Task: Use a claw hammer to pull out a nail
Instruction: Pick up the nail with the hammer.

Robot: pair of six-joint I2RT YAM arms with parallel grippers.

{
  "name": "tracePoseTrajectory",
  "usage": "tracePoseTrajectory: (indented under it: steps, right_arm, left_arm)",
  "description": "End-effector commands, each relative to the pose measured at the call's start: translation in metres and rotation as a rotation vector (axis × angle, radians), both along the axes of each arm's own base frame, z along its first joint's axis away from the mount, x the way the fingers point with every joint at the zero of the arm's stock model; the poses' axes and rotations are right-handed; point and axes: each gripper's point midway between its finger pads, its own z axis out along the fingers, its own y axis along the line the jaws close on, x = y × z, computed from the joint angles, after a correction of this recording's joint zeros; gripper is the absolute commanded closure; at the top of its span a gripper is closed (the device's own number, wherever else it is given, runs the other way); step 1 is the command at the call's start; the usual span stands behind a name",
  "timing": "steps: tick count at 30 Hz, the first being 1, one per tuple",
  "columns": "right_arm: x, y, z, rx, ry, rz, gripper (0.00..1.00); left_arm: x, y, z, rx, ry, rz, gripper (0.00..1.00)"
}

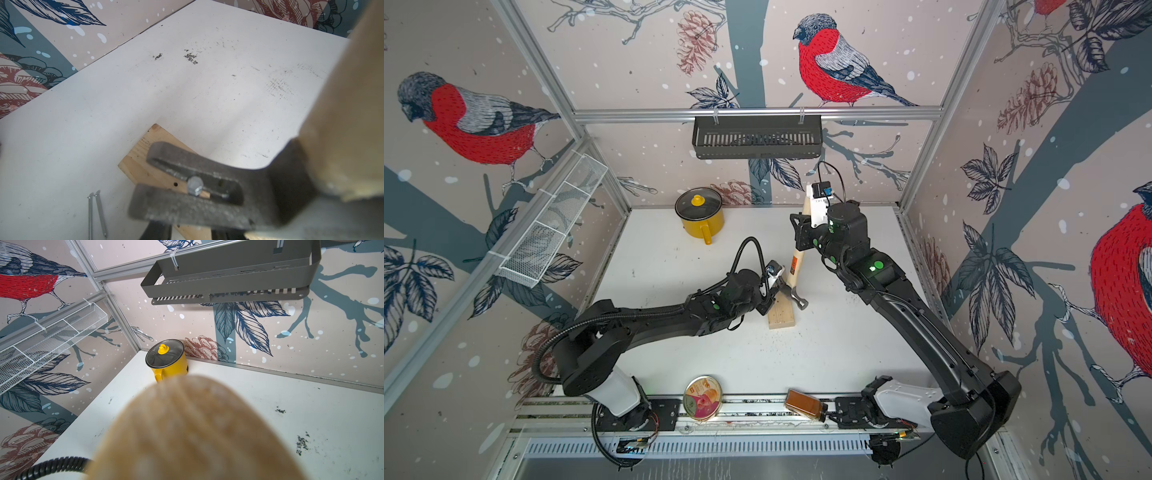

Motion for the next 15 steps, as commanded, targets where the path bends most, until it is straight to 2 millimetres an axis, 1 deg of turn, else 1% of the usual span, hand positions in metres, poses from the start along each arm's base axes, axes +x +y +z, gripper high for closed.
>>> tracePoseTrajectory:
  steps: [1,4,6,10,14,15]
  right_arm:
    - [0.0028,0.0016,0.0254,0.047,-0.07,-0.005,1.0]
    - [0.0039,0.0021,0.0248,0.042,-0.067,-0.006,1.0]
    - [0.0035,0.0023,0.0254,0.043,-0.068,-0.005,1.0]
    - [0.0025,0.0028,0.0247,0.04,-0.064,-0.003,1.0]
    - [0.0011,0.0027,0.0189,0.032,-0.051,-0.002,1.0]
    - [0.0008,0.0025,0.0175,0.031,-0.048,-0.002,1.0]
  left_arm:
    - [0.0022,-0.0001,0.0031,0.005,-0.013,0.004,0.78]
    - [0.0026,0.0005,0.0035,0.005,-0.014,0.008,0.79]
    - [0.0031,0.0002,0.0028,0.008,-0.011,0.01,0.82]
    - [0.0055,0.0021,0.0017,0.013,-0.012,0.026,0.94]
    - [0.0069,0.0032,0.0009,0.018,-0.013,0.038,1.0]
    - [0.007,0.0032,0.001,0.018,-0.014,0.039,1.0]
